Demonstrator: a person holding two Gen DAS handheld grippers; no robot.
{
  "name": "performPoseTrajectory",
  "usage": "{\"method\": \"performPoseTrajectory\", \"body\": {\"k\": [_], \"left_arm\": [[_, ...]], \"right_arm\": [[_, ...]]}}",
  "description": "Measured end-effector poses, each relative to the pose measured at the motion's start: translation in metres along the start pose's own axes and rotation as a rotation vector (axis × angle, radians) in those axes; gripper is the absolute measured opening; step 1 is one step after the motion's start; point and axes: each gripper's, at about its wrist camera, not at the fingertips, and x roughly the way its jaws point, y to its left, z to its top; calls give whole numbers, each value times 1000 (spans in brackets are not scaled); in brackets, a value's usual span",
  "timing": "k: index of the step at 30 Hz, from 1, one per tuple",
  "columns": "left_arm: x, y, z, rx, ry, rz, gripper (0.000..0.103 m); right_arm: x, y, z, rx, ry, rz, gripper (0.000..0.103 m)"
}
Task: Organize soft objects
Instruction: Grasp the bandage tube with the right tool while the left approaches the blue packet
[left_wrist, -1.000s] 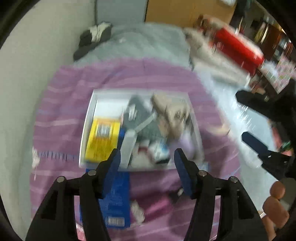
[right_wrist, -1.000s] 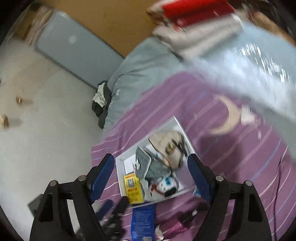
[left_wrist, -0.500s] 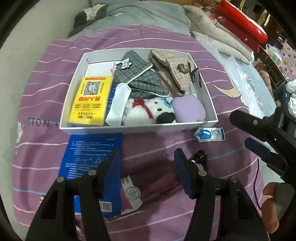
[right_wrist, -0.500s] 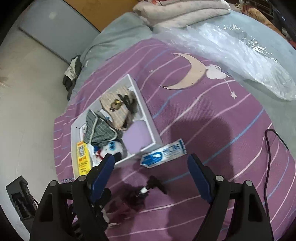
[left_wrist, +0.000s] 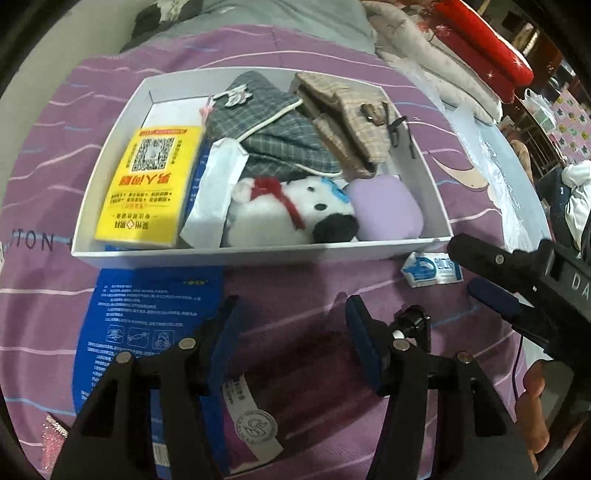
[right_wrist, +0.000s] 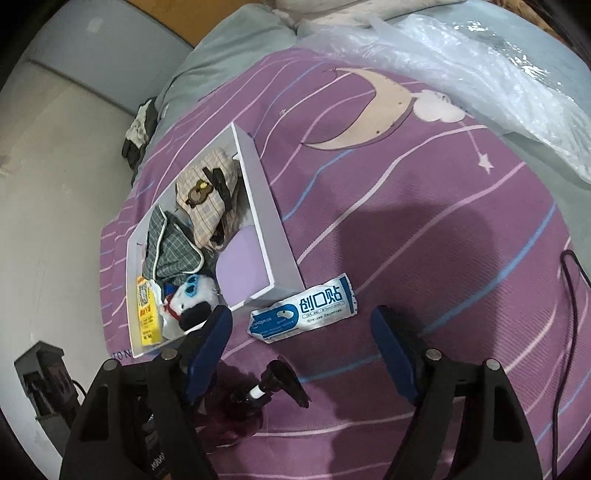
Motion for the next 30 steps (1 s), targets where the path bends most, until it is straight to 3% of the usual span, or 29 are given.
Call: {"method": "performPoseTrajectory", "body": {"k": [9, 11, 17, 22, 30], "left_arm": [[3, 2, 0, -4, 1, 9, 59], [3, 1, 0, 0, 0, 11, 59], [5, -2, 1, 1, -2, 14, 59], [6, -1, 1, -5, 1, 7, 59], [1, 2, 1, -18, -1, -22, 59]], "right_arm": [[26, 12, -7, -127, -6, -81, 63], [30, 15, -8, -139, -5, -101, 51], [36, 21, -11, -167, -12, -144, 33], [32, 23, -12, -163, 1, -87, 18], [11, 21, -10, -139, -29, -12, 12]]}}
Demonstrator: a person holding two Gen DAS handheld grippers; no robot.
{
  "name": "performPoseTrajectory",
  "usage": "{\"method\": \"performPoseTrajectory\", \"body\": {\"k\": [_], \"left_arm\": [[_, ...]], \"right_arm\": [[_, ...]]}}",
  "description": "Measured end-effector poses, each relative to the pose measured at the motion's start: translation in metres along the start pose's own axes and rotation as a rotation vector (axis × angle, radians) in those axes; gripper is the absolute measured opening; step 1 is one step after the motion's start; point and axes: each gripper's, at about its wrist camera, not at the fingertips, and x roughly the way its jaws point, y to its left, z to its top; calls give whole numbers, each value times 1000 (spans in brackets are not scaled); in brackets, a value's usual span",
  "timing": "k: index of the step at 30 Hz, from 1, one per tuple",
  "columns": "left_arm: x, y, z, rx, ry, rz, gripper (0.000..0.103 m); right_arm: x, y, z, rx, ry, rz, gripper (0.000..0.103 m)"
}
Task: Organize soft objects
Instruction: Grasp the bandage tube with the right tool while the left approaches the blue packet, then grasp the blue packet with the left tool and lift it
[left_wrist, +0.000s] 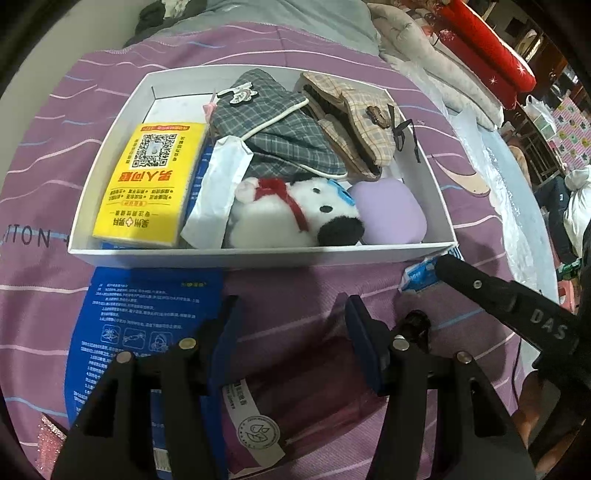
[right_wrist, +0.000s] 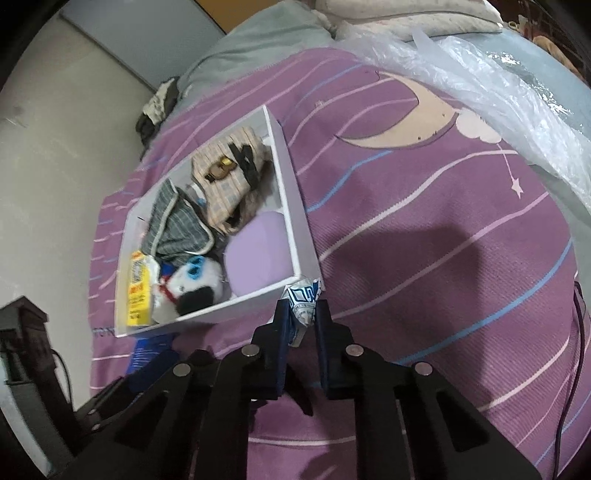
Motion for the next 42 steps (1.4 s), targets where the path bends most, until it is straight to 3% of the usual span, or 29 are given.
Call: {"method": "performPoseTrajectory", "body": {"k": [7, 13, 22, 27, 30, 35, 42], "left_arm": [[-14, -1, -1, 6, -34, 20, 59], [-30, 0, -1, 6, -63, 23, 59], [-48, 15, -3, -15, -65, 83, 59], [-56, 35, -5, -75, -50, 46, 60], [-60, 55, -5, -125, -41, 1, 70], [-70, 94, -7, -242, -53, -74, 77], [-54, 110, -10, -279, 27, -101, 80]], "right_arm": [[-20, 15, -1, -24, -34, 87, 12], [-21, 27, -7, -45, -29, 75, 12], [-27, 48, -15, -85, -26, 71, 12], [-31, 61, -20, -109, -24, 89, 12], [-31, 69, -23, -126, -19, 88, 12], [-33, 77, -26, -145, -16, 86, 12], [-31, 77, -26, -143, -5, 80, 12]]}}
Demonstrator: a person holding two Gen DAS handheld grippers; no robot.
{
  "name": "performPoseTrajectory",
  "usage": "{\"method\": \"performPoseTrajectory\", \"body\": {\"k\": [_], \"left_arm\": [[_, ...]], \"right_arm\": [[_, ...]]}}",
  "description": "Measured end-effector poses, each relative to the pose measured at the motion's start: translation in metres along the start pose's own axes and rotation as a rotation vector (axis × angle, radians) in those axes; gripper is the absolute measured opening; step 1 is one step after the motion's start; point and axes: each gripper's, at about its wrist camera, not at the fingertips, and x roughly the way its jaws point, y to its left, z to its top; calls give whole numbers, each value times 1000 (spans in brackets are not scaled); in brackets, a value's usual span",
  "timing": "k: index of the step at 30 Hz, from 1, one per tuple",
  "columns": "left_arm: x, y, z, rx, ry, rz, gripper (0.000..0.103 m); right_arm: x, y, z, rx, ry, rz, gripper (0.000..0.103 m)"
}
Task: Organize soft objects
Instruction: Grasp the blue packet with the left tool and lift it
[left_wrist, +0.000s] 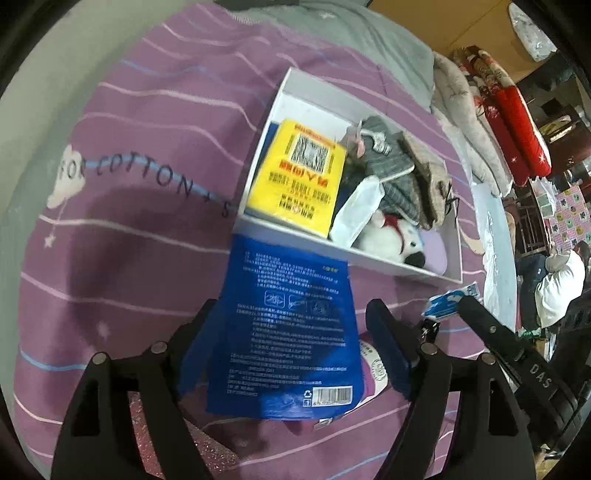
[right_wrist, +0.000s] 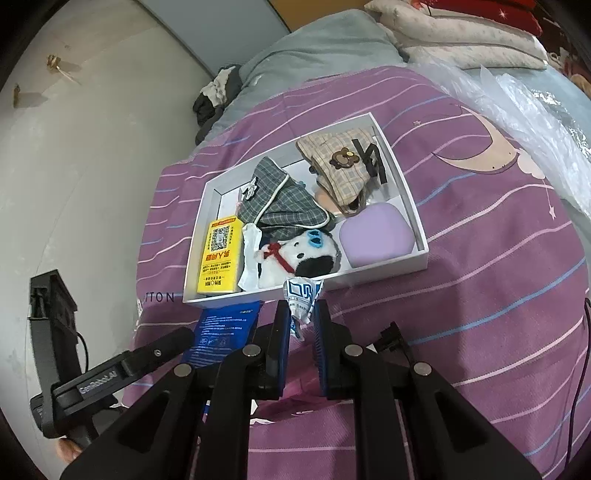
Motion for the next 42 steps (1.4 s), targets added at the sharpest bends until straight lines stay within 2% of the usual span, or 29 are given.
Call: {"method": "performPoseTrajectory", "body": {"k": [5, 7, 11, 16, 27, 30, 35, 37, 39, 42], "left_arm": [[18, -13, -5, 69, 55, 63, 82], [24, -18, -7, 99, 73, 57, 83], [35, -22, -8, 91, 116, 10, 90], [48, -23, -9, 82, 148, 36, 97], [55, -26, -7, 67, 161, 72, 97], [55, -25, -6, 68, 156, 84, 95], [57, -21, -8, 71, 145, 134, 85], [54, -21, -10, 80, 137, 160, 74], [49, -21, -11, 82, 127, 186, 69], [43, -20, -12, 77, 127, 183, 68]], "right_arm": [[0, -1, 0, 3, 0, 6, 12], [0, -2, 0, 6, 2, 6, 12], [2, -5, 1, 19, 11, 11, 12], [0, -9, 1, 27, 11, 14, 12], [-2, -11, 2, 31, 11, 26, 12], [-2, -11, 2, 30, 12, 26, 12], [-3, -10, 2, 27, 12, 26, 12], [-4, -8, 2, 23, 11, 28, 12], [-5, -6, 1, 19, 9, 31, 12], [-8, -4, 1, 14, 4, 40, 12]]}}
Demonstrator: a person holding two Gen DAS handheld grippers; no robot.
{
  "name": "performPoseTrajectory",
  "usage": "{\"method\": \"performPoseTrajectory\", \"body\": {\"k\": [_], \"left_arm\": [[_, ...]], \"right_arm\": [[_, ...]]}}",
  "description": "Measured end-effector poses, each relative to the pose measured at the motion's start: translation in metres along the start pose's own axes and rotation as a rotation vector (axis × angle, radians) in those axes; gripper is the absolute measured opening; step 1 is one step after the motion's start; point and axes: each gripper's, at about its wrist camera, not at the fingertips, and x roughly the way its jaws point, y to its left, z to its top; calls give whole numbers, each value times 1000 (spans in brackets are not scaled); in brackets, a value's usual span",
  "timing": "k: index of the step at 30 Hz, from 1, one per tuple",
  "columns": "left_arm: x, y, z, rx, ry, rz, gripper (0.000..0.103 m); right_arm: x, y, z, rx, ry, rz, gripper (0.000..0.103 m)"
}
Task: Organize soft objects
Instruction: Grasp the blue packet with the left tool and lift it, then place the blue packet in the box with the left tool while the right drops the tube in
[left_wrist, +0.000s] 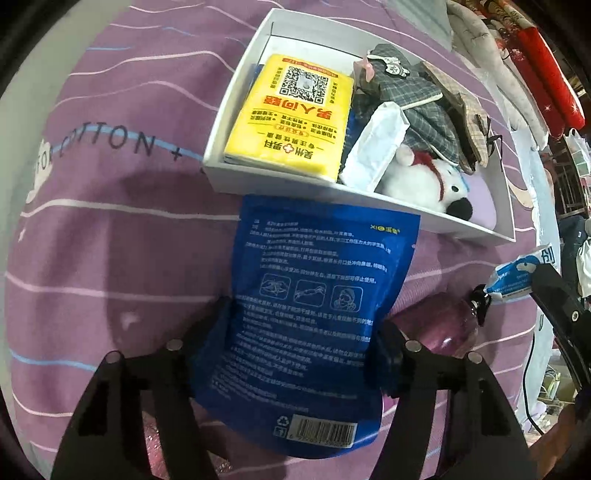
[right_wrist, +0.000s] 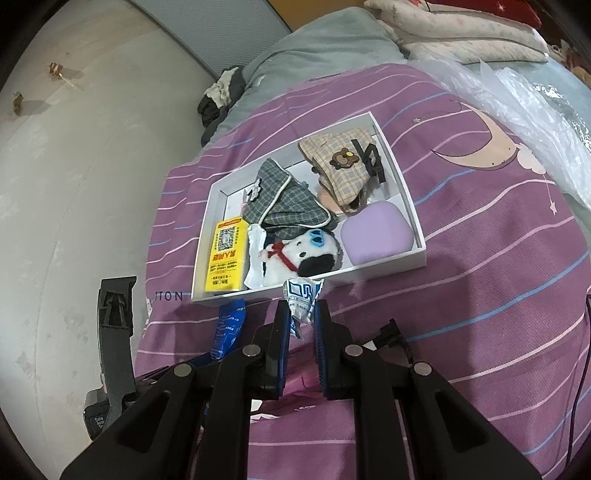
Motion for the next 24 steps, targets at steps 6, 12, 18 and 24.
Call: {"method": "performPoseTrajectory", "body": {"k": [6, 12, 18, 24], "left_arm": [[-21, 9, -3, -17, -36, 25, 67], [-55, 19, -5, -35, -137, 34, 67], [-60, 21, 1, -39, -195, -11, 67], [-69, 12, 15, -51, -268, -10, 67]], "right_arm": [[-8, 3, 0, -7, -13, 12, 12], [-10, 5, 0, -6, -24, 30, 12], [-4, 8, 0, -16, -29, 53, 12], [5, 12, 6, -5, -26, 118, 12]]}}
